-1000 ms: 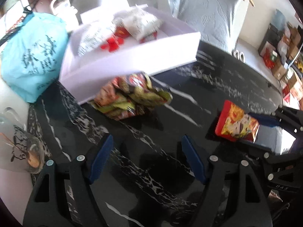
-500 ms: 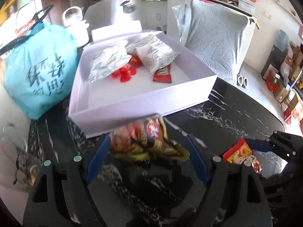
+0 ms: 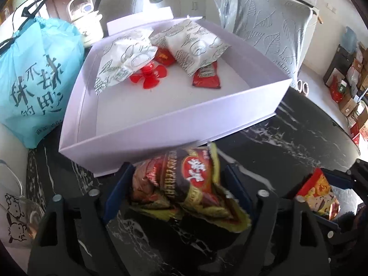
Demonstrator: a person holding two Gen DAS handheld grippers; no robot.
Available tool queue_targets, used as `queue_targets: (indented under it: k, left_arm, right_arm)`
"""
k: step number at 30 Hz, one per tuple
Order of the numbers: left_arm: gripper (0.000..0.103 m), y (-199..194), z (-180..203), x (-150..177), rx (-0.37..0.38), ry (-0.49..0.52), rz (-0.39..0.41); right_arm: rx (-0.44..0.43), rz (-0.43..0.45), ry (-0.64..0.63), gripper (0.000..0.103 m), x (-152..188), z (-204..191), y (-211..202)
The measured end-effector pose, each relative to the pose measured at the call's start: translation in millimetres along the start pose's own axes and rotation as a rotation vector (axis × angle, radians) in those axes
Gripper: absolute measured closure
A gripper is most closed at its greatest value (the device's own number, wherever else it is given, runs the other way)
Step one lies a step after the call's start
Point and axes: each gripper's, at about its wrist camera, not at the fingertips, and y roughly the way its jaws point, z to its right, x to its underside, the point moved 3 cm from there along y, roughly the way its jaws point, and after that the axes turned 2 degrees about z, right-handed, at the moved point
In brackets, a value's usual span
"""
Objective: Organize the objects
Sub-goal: 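Lift the red snack packet with the right tool while the left tool lifts the cereal bag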
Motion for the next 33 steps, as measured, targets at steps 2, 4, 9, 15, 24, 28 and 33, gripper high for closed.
queue_targets:
  k: [2, 4, 9, 15, 24, 28, 33]
  left_arm:
    - [0.036, -3.2, 0.0, 0.6, 0.017, 0.000, -0.003]
    - [0.038, -7.7, 2.6, 4.0, 0.040, 0.008, -0.004]
    - [0.038, -18.0, 15.3, 19.1, 0.025, 0.045, -0.025]
    - [0.038, -35.3, 22.2, 41.9, 0.003, 0.025, -0.059]
    - [0.043, -61.5, 26.8, 62.9, 0.028, -0.034, -0.069]
    - [0.044, -71.8, 28.8, 70.7, 0.039, -0.058, -0.062]
    - [0.044, -82.5, 27.9, 73.8, 0.043, -0.074, -0.056]
  right_arm:
    - [-0.001, 0.004, -0.001, 0.056, 1.2, -0.4, -0.7]
    - [-0.015, 0.004, 0.002, 0.063, 1.8, -0.4, -1.9]
    - [-0.009, -0.002, -0.006, 0.068, 5.6, -1.6, -5.5]
    - [-0.023, -0.005, 0.018, 0.070, 14.9, 0.8, -16.1]
    - [-0.042, 0.035, 0.022, 0.073, 23.7, -2.0, -41.1]
    - [-0.047, 0.048, 0.029, 0.073, 25.7, -2.1, -49.1]
    - [-0.051, 0.056, 0.034, 0.073, 26.8, -3.0, -54.9]
